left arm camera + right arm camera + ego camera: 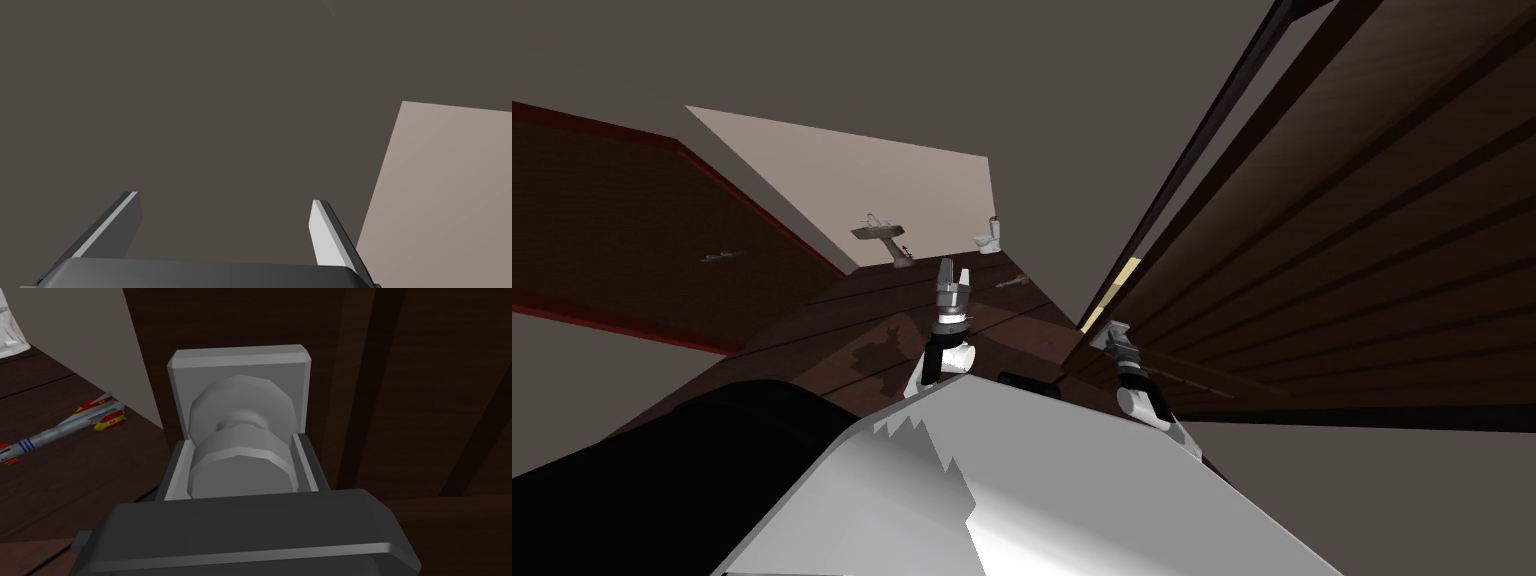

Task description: Pull the door open

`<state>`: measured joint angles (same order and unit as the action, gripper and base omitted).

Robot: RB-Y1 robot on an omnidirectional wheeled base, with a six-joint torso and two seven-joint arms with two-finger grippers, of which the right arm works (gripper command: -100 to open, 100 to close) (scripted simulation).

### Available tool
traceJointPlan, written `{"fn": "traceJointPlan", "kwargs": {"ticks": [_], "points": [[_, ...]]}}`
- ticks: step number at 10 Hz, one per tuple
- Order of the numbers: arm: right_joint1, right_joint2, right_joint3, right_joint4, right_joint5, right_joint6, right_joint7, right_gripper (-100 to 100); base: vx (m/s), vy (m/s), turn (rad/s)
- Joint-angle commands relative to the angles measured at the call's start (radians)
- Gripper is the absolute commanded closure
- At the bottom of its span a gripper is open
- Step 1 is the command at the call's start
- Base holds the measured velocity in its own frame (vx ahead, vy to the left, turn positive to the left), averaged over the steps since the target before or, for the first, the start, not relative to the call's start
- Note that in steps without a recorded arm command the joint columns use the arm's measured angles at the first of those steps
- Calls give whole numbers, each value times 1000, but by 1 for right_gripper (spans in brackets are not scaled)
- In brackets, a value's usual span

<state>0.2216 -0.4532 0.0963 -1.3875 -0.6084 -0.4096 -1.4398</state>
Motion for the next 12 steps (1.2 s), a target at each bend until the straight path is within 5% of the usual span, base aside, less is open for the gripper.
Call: {"fn": "traceJointPlan", "kwargs": {"ticks": [1,2,12], "points": [[11,-19,14,-14,2,-12,-19,100,-206,-41,88],[7,-12,8,-7,1,-6,-11,100,-97,-21,25],[68,-122,92,-42,21,-83,-115,100,-188,-62,112]]}}
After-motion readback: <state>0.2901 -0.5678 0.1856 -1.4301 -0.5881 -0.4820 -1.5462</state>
